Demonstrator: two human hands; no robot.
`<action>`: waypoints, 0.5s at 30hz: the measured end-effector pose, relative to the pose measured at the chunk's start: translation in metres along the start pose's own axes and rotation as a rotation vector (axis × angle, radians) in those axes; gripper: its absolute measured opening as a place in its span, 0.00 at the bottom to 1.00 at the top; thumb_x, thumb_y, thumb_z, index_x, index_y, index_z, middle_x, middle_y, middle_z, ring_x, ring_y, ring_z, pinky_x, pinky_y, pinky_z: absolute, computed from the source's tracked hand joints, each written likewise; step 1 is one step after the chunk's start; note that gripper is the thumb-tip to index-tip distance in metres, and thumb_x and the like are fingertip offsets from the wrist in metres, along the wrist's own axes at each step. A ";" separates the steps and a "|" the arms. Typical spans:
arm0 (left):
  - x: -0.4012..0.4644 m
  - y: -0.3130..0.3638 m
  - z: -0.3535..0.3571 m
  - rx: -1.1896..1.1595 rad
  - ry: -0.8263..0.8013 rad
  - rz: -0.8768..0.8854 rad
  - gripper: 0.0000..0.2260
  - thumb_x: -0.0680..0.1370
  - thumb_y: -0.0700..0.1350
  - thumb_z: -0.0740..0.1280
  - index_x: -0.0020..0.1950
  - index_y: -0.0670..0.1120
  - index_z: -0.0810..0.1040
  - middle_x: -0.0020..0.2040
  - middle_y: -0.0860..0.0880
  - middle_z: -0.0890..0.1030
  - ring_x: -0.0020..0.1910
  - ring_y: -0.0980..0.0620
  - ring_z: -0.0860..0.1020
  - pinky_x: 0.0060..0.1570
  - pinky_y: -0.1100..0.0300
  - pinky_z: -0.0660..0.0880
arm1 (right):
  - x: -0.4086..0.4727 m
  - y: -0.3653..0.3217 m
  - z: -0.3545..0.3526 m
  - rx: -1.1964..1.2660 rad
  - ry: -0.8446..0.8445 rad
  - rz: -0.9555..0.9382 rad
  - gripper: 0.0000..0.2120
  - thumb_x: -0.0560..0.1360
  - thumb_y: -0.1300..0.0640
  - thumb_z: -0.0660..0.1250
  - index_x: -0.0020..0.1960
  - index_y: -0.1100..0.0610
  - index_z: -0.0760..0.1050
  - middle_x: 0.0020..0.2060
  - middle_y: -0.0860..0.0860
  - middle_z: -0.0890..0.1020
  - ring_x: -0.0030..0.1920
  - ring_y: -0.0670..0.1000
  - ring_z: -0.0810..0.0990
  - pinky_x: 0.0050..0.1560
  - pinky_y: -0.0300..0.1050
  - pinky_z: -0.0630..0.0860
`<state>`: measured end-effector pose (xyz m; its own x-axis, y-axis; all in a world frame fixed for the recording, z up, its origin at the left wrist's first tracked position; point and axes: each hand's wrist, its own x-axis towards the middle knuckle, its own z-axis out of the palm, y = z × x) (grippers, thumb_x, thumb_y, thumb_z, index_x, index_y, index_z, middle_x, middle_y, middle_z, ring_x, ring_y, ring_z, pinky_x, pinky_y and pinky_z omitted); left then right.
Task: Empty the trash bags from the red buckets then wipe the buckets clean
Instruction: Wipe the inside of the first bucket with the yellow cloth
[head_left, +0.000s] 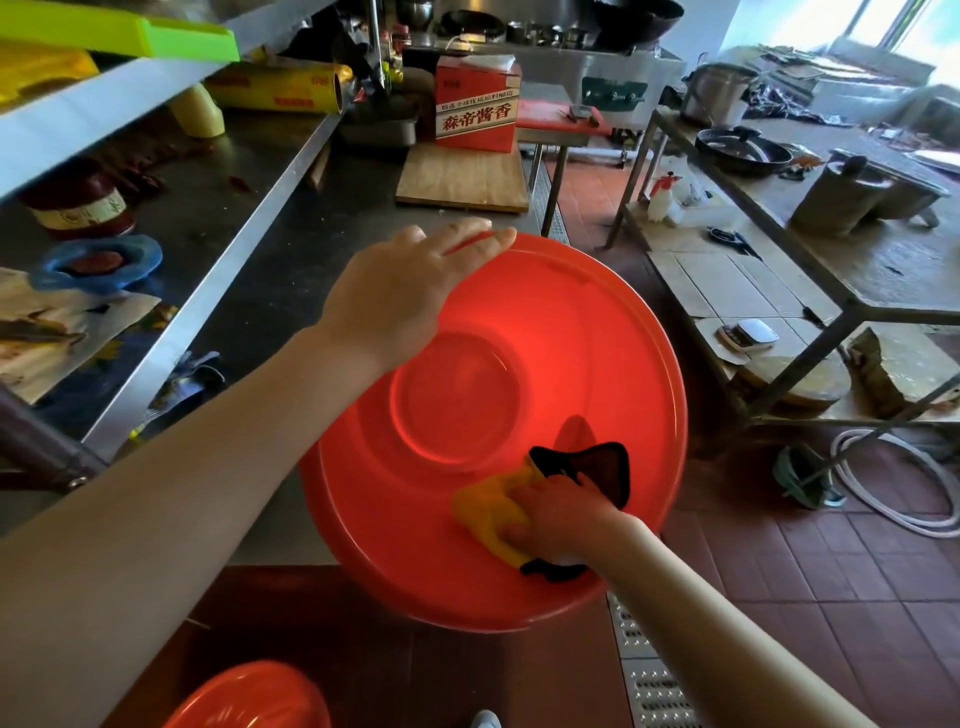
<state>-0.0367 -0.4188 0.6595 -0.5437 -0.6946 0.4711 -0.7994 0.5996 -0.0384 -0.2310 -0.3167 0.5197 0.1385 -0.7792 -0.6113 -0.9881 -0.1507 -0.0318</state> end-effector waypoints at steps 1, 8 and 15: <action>-0.001 0.000 0.000 0.003 0.001 0.004 0.36 0.76 0.32 0.55 0.79 0.61 0.57 0.77 0.57 0.63 0.54 0.44 0.74 0.41 0.54 0.72 | 0.010 0.000 0.001 0.001 -0.013 -0.005 0.30 0.80 0.35 0.51 0.78 0.46 0.56 0.77 0.53 0.61 0.75 0.59 0.59 0.74 0.63 0.52; -0.005 0.000 0.003 0.016 0.020 0.024 0.36 0.77 0.32 0.60 0.79 0.61 0.57 0.77 0.57 0.63 0.51 0.46 0.74 0.36 0.56 0.71 | 0.066 0.000 0.003 -0.017 -0.110 -0.009 0.35 0.79 0.33 0.49 0.80 0.48 0.47 0.79 0.53 0.54 0.76 0.62 0.57 0.73 0.65 0.56; -0.007 -0.002 0.006 0.020 0.028 0.031 0.35 0.77 0.35 0.64 0.79 0.60 0.58 0.76 0.57 0.64 0.48 0.47 0.74 0.34 0.56 0.72 | 0.099 -0.011 0.001 0.029 -0.094 0.081 0.29 0.84 0.42 0.48 0.80 0.53 0.49 0.79 0.54 0.51 0.76 0.63 0.56 0.73 0.64 0.55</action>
<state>-0.0326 -0.4177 0.6511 -0.5613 -0.6640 0.4941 -0.7873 0.6124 -0.0713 -0.2065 -0.3918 0.4591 0.0527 -0.7275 -0.6841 -0.9975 -0.0709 -0.0015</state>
